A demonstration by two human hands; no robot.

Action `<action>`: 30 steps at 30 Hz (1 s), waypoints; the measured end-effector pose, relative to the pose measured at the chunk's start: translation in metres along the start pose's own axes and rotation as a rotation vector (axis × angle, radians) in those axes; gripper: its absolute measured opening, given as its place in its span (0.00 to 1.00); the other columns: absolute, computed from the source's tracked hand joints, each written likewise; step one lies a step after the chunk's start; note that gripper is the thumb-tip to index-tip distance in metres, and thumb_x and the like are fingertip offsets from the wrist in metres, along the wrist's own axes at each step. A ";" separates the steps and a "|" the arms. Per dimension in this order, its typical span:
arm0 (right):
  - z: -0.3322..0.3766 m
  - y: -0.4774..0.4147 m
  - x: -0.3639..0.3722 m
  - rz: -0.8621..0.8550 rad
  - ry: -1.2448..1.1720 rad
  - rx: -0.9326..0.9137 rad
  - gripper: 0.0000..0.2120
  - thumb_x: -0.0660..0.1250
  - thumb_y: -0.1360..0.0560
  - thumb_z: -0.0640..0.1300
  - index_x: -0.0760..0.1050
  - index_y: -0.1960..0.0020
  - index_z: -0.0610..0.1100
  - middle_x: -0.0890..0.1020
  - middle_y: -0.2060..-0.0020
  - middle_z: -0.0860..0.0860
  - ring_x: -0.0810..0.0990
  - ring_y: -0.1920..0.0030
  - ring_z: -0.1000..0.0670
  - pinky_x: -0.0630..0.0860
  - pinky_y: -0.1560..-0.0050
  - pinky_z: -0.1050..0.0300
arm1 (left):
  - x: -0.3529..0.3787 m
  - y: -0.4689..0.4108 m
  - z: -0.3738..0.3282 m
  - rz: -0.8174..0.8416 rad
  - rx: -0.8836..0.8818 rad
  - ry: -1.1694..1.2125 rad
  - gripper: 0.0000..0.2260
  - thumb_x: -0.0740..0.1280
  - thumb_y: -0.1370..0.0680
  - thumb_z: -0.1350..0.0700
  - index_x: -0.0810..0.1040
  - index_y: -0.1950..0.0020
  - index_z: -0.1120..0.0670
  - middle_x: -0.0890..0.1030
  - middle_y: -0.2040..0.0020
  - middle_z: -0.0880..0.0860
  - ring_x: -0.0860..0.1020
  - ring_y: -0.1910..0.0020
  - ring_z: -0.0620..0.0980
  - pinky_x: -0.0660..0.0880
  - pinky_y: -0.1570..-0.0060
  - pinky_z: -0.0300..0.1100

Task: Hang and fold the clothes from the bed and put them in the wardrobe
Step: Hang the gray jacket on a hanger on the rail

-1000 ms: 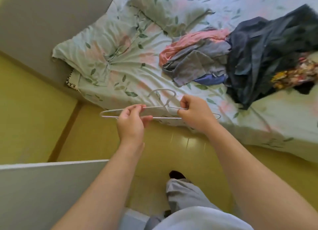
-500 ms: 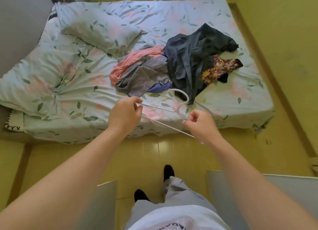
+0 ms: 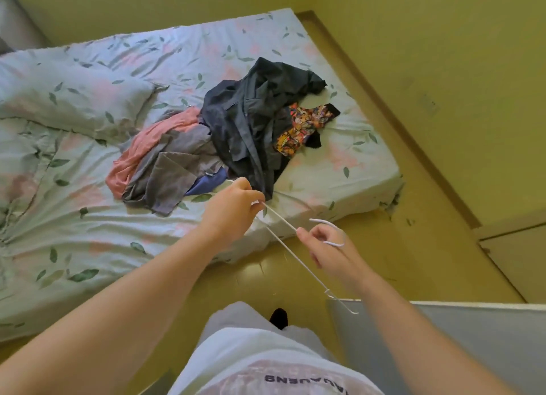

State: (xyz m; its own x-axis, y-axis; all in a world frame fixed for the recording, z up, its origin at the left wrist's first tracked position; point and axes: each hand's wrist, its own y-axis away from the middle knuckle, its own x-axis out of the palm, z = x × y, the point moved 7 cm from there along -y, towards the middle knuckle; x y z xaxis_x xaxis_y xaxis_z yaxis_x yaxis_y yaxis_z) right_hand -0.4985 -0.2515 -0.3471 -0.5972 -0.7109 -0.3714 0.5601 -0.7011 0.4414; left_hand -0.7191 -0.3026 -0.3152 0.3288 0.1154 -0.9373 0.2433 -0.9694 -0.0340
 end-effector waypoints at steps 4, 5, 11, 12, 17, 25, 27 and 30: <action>-0.016 -0.021 -0.009 -0.058 -0.036 0.170 0.26 0.53 0.26 0.74 0.76 0.57 0.54 0.76 0.72 0.59 0.76 0.68 0.57 0.72 0.62 0.57 | 0.022 -0.055 0.003 0.121 -0.026 0.019 0.15 0.69 0.19 0.49 0.78 0.32 0.44 0.76 0.43 0.47 0.79 0.53 0.48 0.74 0.64 0.39; -0.017 -0.029 -0.012 -0.081 -0.041 0.197 0.25 0.51 0.27 0.74 0.77 0.57 0.58 0.77 0.70 0.62 0.77 0.65 0.57 0.73 0.62 0.56 | 0.026 -0.070 0.008 0.135 -0.052 0.042 0.17 0.69 0.20 0.50 0.75 0.30 0.44 0.76 0.42 0.47 0.79 0.51 0.48 0.73 0.63 0.37; -0.017 -0.080 -0.023 -0.166 -0.213 0.236 0.22 0.49 0.28 0.79 0.67 0.49 0.65 0.76 0.47 0.62 0.74 0.46 0.67 0.72 0.58 0.61 | 0.079 -0.163 0.077 0.250 -0.434 0.333 0.07 0.69 0.20 0.53 0.77 0.43 0.46 0.82 0.54 0.46 0.80 0.58 0.46 0.79 0.63 0.44; -0.018 -0.091 -0.026 -0.185 -0.213 0.256 0.21 0.48 0.28 0.80 0.67 0.51 0.67 0.79 0.52 0.60 0.78 0.50 0.66 0.73 0.58 0.60 | 0.091 -0.179 0.090 0.272 -0.516 0.403 0.03 0.68 0.20 0.53 0.76 0.51 0.46 0.82 0.57 0.48 0.82 0.60 0.48 0.81 0.63 0.47; -0.024 -0.158 -0.033 -0.273 -0.244 0.364 0.25 0.48 0.27 0.79 0.69 0.53 0.61 0.76 0.66 0.57 0.74 0.68 0.59 0.76 0.60 0.54 | 0.154 -0.253 0.153 0.452 -0.784 0.433 0.08 0.65 0.18 0.53 0.76 0.55 0.55 0.83 0.57 0.57 0.85 0.59 0.55 0.84 0.54 0.53; -0.024 -0.276 -0.009 -0.242 -0.335 0.436 0.17 0.51 0.23 0.74 0.69 0.51 0.63 0.75 0.63 0.54 0.75 0.66 0.57 0.77 0.59 0.53 | 0.198 -0.385 0.220 0.461 -0.611 0.153 0.24 0.64 0.17 0.50 0.63 0.25 0.59 0.69 0.28 0.61 0.75 0.36 0.63 0.74 0.44 0.52; -0.020 -0.305 -0.001 -0.222 -0.333 0.438 0.19 0.51 0.21 0.71 0.68 0.48 0.58 0.75 0.62 0.52 0.74 0.66 0.56 0.77 0.59 0.51 | 0.207 -0.415 0.228 0.445 -0.508 0.104 0.26 0.64 0.17 0.51 0.61 0.23 0.58 0.61 0.23 0.58 0.73 0.33 0.63 0.72 0.40 0.53; -0.011 -0.346 0.007 -0.211 -0.330 0.442 0.20 0.52 0.19 0.68 0.68 0.47 0.52 0.76 0.61 0.51 0.75 0.64 0.54 0.77 0.57 0.50 | 0.214 -0.454 0.239 0.433 -0.388 0.021 0.27 0.65 0.17 0.53 0.59 0.22 0.58 0.52 0.18 0.54 0.72 0.31 0.65 0.74 0.40 0.56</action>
State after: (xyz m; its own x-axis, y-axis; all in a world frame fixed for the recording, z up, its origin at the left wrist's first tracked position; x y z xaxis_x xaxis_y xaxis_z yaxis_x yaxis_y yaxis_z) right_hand -0.6902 -0.0143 -0.5108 -0.8565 -0.4542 -0.2452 0.1601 -0.6854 0.7103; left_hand -0.9773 0.1108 -0.5832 0.4895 -0.2660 -0.8304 0.3978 -0.7794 0.4841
